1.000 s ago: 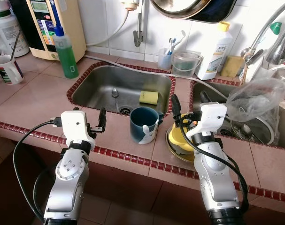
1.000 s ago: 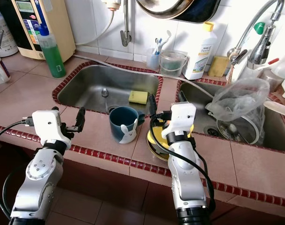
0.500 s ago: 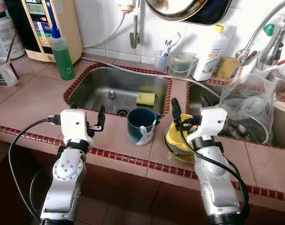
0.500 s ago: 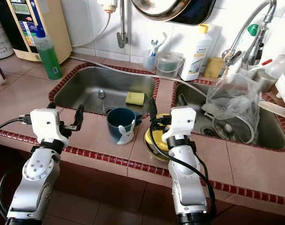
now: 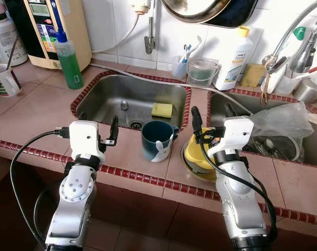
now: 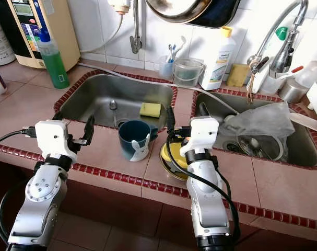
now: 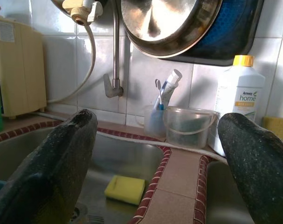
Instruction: Kitchen organization
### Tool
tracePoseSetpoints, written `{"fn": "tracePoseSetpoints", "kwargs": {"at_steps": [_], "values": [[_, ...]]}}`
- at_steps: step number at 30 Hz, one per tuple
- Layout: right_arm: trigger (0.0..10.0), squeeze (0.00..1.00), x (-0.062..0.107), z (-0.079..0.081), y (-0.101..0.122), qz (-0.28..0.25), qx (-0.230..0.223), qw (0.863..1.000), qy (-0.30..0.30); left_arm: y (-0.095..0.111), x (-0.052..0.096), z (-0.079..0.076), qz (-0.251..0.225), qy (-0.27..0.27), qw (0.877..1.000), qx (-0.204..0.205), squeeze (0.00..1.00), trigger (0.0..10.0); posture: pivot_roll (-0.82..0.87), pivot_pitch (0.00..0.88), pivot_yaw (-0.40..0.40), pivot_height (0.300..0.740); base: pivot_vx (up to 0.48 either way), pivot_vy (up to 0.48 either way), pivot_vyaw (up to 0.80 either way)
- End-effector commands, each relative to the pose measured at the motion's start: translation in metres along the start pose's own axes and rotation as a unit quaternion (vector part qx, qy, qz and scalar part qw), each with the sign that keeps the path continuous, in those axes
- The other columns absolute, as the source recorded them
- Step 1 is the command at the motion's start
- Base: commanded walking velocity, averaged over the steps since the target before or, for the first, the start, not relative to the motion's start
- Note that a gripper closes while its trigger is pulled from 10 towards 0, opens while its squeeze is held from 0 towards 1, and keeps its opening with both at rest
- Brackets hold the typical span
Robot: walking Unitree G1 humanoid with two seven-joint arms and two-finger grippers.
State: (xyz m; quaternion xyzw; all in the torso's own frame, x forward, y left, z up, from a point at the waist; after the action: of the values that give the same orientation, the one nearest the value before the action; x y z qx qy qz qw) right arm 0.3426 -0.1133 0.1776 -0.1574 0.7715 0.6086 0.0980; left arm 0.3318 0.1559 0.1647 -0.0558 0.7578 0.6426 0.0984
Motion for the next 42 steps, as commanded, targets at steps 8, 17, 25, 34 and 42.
{"fn": "tracePoseSetpoints", "kwargs": {"at_steps": [8, 17, 25, 34, 42], "values": [[10.0, 0.0, -0.0055, -0.0054, 0.0059, -0.007, 0.003, 1.0, -0.015, 0.0044, -0.0004, -0.0026, -0.007, -0.006, 1.0, -0.007, 0.0, 10.0, -0.04, 0.0, -0.021, 0.74, 0.0, 0.0, 0.0], [10.0, 0.0, -0.0064, -0.0089, 0.0055, -0.006, 0.007, 1.0, -0.019, 0.0069, -0.0019, -0.0055, -0.012, -0.009, 1.0, -0.01, 0.0, 10.0, -0.04, 0.001, -0.023, 0.74, 0.0, 0.0, 0.0], [10.0, 0.0, -0.0097, -0.011, 0.0101, -0.013, -0.001, 1.0, -0.025, 0.0099, -0.0014, -0.0049, -0.013, -0.014, 1.0, -0.016, 0.0, 10.0, -0.03, 0.002, -0.022, 0.74, 0.0, 0.0, 0.0], [10.0, 0.0, -0.0088, -0.0117, 0.0088, -0.01, 0.0, 1.0, -0.024, 0.0101, 0.0003, -0.0066, -0.014, -0.022, 0.999, -0.019, 0.0, 10.0, -0.04, 0.003, -0.026, 0.74, 0.0, 0.0, 0.0], [10.0, 0.0, -0.0097, -0.0111, 0.0087, -0.011, 0.002, 1.0, -0.021, 0.0121, -0.0008, -0.0085, -0.017, -0.025, 0.999, -0.015, 0.0, 10.0, -0.03, 0.0, -0.028, 0.74, 0.0, -0.158, 0.0]]}}
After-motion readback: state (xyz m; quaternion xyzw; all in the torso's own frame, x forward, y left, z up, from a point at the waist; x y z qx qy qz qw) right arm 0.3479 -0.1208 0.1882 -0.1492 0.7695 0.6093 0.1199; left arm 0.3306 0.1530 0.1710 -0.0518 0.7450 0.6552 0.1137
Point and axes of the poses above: a point about 5 cm out from each wrist's last joint towards the gripper, its own x axis pointing back from the gripper into the wrist, its own y axis along the axis of the wrist's last joint, z = x × y, the point moved 5 cm from there along -x, pointing out of the wrist towards the gripper, and after that the axes turned 15 degrees about x, right-handed, at the moved point
